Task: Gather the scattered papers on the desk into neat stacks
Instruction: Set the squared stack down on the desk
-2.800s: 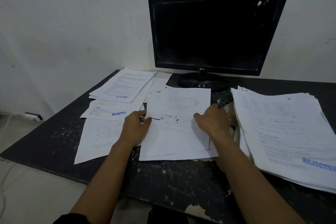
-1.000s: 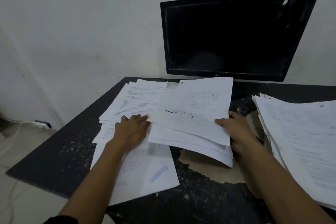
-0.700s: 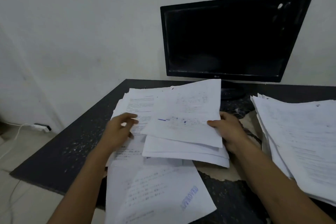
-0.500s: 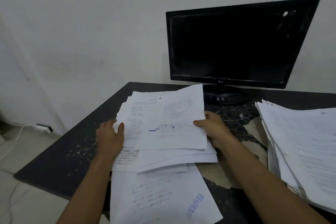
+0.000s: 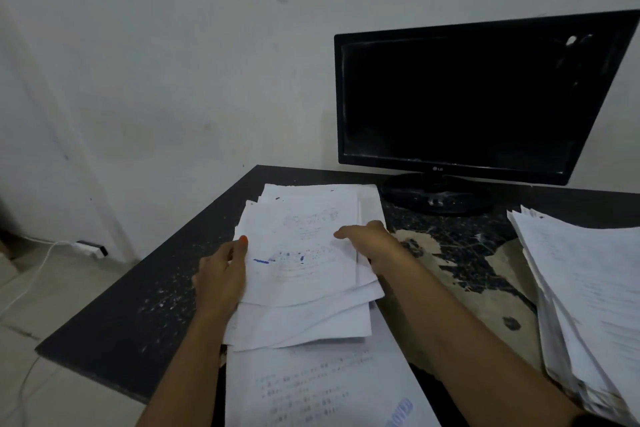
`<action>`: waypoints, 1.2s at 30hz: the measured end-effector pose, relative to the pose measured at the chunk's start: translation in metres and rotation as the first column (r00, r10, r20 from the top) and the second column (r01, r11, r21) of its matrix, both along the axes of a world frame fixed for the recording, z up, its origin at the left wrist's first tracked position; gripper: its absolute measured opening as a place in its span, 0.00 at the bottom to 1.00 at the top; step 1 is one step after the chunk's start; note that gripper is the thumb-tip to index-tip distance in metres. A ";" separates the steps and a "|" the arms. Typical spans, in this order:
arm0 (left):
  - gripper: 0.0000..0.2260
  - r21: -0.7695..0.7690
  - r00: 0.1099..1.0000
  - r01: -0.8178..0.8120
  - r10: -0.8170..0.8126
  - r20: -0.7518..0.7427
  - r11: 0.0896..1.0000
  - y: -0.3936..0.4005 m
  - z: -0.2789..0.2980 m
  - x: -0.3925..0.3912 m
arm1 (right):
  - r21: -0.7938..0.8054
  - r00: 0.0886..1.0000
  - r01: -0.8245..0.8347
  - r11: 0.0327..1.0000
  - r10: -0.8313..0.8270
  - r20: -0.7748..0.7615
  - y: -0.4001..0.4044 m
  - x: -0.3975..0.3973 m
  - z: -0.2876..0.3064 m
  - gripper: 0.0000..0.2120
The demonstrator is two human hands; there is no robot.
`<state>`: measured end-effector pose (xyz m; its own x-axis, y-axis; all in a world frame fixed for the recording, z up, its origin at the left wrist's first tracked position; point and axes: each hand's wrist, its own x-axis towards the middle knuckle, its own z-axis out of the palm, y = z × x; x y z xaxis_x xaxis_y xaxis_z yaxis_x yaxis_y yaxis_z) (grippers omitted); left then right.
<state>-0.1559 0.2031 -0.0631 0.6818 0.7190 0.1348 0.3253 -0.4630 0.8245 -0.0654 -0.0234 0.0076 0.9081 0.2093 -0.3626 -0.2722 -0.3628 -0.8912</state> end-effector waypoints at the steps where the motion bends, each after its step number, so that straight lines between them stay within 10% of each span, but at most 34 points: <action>1: 0.24 -0.042 1.000 0.021 -0.021 -0.001 0.999 0.002 -0.001 0.001 | -0.012 1.000 -0.001 1.000 0.001 -0.002 -0.001 -0.001 -0.001 0.33; 7: 0.17 -0.154 0.987 0.127 -0.110 0.113 0.980 -0.001 0.007 -0.004 | -0.099 0.989 -0.004 0.995 0.018 0.148 -0.025 0.003 -0.010 0.28; 15: 0.15 0.361 0.991 0.091 -0.121 0.062 0.928 -0.012 0.004 -0.004 | -0.191 0.985 -0.067 0.979 0.095 0.141 -0.116 0.017 -0.004 0.22; 18: 0.29 0.444 0.984 0.043 0.039 -0.174 0.895 -0.026 0.005 -0.001 | -0.242 0.977 -0.058 0.968 0.105 0.184 -0.134 0.018 -0.002 0.25; 26: 0.48 0.313 0.869 0.161 0.016 -0.494 0.936 -0.031 0.030 0.026 | -0.203 0.969 -0.034 0.979 0.082 0.233 -0.145 0.023 -0.004 0.25; 31: 0.59 0.109 0.657 0.574 -0.377 -0.653 0.812 -0.043 0.046 0.031 | -0.129 0.970 -0.007 0.992 0.038 0.241 -0.152 0.025 -0.005 0.23; 36: 0.39 0.037 0.675 0.597 -0.477 -0.563 0.801 -0.047 0.048 0.023 | -0.064 0.974 -0.048 0.997 0.061 0.218 -0.157 0.030 -0.009 0.23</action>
